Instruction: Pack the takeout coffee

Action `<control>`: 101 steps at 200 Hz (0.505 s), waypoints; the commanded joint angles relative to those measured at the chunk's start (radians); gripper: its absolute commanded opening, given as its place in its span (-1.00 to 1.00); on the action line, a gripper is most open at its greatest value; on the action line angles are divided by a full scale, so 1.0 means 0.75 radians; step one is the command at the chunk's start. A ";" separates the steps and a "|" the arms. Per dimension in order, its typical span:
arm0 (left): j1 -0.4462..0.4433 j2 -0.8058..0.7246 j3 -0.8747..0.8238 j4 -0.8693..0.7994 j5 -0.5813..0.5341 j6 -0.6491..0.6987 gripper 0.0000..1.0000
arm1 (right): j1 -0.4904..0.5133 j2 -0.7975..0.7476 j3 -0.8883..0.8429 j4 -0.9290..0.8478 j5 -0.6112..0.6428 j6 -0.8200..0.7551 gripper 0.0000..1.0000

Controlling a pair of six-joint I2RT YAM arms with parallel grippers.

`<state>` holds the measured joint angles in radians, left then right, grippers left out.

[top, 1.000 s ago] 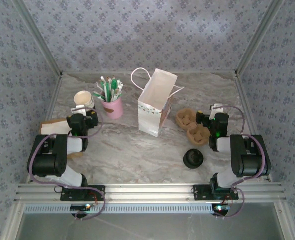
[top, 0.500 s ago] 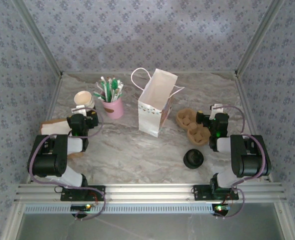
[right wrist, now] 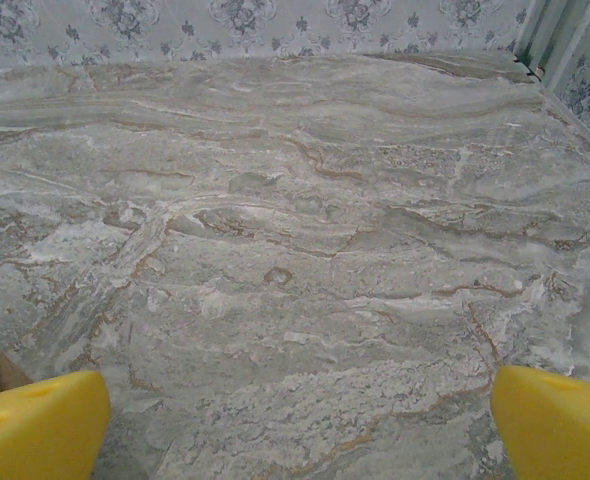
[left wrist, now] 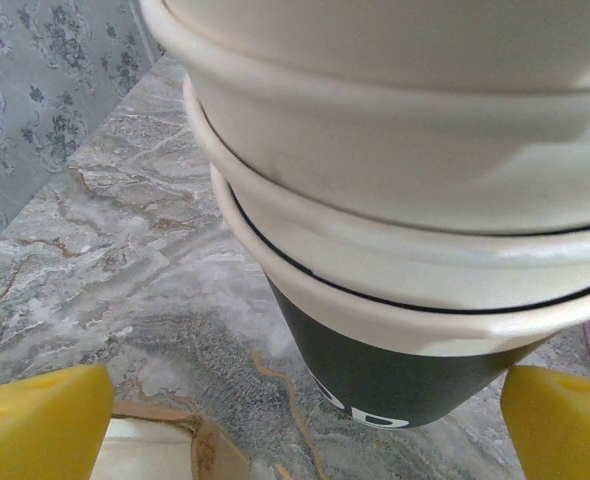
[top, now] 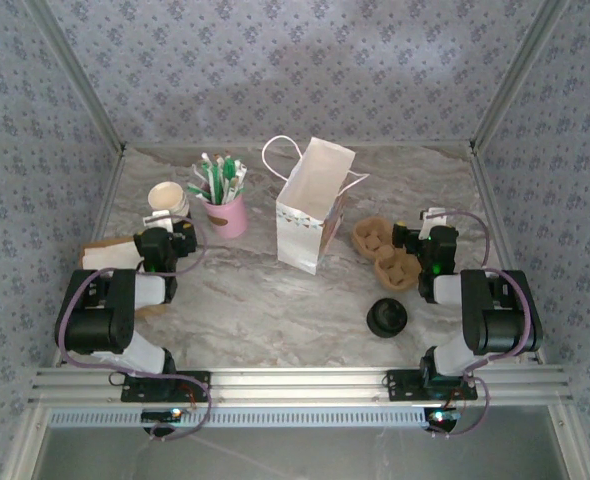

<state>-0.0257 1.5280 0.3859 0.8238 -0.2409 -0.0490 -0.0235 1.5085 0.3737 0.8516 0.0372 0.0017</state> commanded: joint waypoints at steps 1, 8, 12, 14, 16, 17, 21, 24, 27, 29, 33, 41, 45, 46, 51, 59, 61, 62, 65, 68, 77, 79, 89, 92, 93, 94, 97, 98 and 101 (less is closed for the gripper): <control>-0.040 -0.134 0.038 -0.125 -0.126 -0.001 0.99 | 0.012 -0.124 0.010 -0.132 0.032 -0.050 1.00; -0.042 -0.180 0.043 -0.181 -0.162 -0.022 0.99 | 0.021 -0.151 -0.010 -0.118 0.049 -0.052 1.00; -0.043 -0.202 0.046 -0.214 -0.176 -0.034 0.99 | 0.025 -0.168 -0.022 -0.106 0.063 -0.054 1.00; -0.042 -0.212 0.046 -0.225 -0.183 -0.038 0.99 | 0.027 -0.177 -0.028 -0.102 0.069 -0.052 1.00; -0.043 -0.221 0.045 -0.235 -0.188 -0.043 0.99 | 0.027 -0.182 -0.032 -0.100 0.071 -0.053 1.00; -0.043 -0.226 0.044 -0.239 -0.190 -0.044 0.99 | 0.029 -0.192 -0.039 -0.099 0.076 -0.052 1.00; -0.043 -0.245 0.037 -0.245 -0.193 -0.049 0.99 | 0.032 -0.216 -0.048 -0.099 0.089 -0.053 1.00; -0.045 -0.261 0.030 -0.243 -0.194 -0.049 0.99 | 0.033 -0.242 -0.058 -0.100 0.100 -0.053 1.00; -0.045 -0.279 0.021 -0.241 -0.197 -0.050 0.99 | 0.036 -0.255 -0.062 -0.101 0.105 -0.053 1.00; -0.046 -0.288 0.017 -0.237 -0.198 -0.049 0.99 | 0.035 -0.270 -0.066 -0.105 0.108 -0.052 1.00; -0.048 -0.312 0.005 -0.234 -0.205 -0.046 0.99 | 0.040 -0.304 -0.074 -0.115 0.116 -0.053 1.00; -0.054 -0.359 -0.011 -0.235 -0.220 -0.048 0.99 | 0.047 -0.378 -0.083 -0.152 0.130 -0.051 1.00; -0.055 -0.382 -0.018 -0.235 -0.227 -0.048 0.99 | 0.049 -0.418 -0.083 -0.177 0.131 -0.051 1.00; -0.056 -0.390 -0.019 -0.236 -0.227 -0.048 0.99 | 0.050 -0.428 -0.083 -0.184 0.132 -0.051 1.00; -0.056 -0.420 -0.025 -0.244 -0.232 -0.049 0.99 | 0.052 -0.480 -0.081 -0.221 0.132 -0.051 1.00; -0.059 -0.472 -0.024 -0.277 -0.239 -0.048 0.99 | 0.057 -0.563 -0.071 -0.291 0.136 -0.048 1.00; -0.059 -0.485 -0.023 -0.289 -0.241 -0.050 0.99 | 0.060 -0.585 -0.068 -0.311 0.140 -0.046 1.00; -0.059 -0.493 -0.020 -0.296 -0.241 -0.051 0.99 | 0.060 -0.597 -0.066 -0.322 0.141 -0.043 1.00; -0.059 -0.513 -0.013 -0.317 -0.241 -0.055 0.99 | 0.061 -0.630 -0.059 -0.352 0.148 -0.034 1.00; -0.059 -0.537 -0.007 -0.342 -0.241 -0.059 0.99 | 0.063 -0.662 -0.051 -0.384 0.156 -0.025 1.00; -0.064 -0.610 0.020 -0.427 -0.228 -0.078 0.99 | 0.066 -0.767 -0.028 -0.479 0.174 0.028 1.00; -0.064 -0.628 0.025 -0.448 -0.222 -0.086 0.99 | 0.066 -0.788 -0.021 -0.507 0.178 0.037 1.00; -0.069 -0.711 0.048 -0.532 -0.193 -0.122 0.99 | 0.066 -0.905 0.009 -0.623 0.182 0.101 1.00; -0.070 -0.736 0.055 -0.553 -0.182 -0.135 0.99 | 0.065 -0.937 0.019 -0.659 0.182 0.125 1.00; -0.070 -0.743 0.056 -0.559 -0.177 -0.139 0.99 | 0.066 -0.949 0.021 -0.670 0.185 0.133 1.00; -0.071 -0.753 0.059 -0.562 -0.172 -0.141 0.99 | 0.066 -0.960 0.024 -0.681 0.186 0.141 1.00; -0.073 -0.775 0.066 -0.588 -0.161 -0.155 0.99 | 0.065 -1.003 0.038 -0.731 0.189 0.172 1.00; -0.072 -0.786 0.068 -0.595 -0.159 -0.161 0.99 | 0.065 -1.003 0.038 -0.731 0.189 0.172 1.00; -0.075 -0.808 0.076 -0.616 -0.146 -0.172 0.99 | 0.065 -1.035 0.049 -0.769 0.193 0.195 1.00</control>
<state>-0.0689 1.0668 0.3843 0.5430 -0.3866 -0.0948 0.0219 0.9054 0.3374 0.5488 0.1360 0.0147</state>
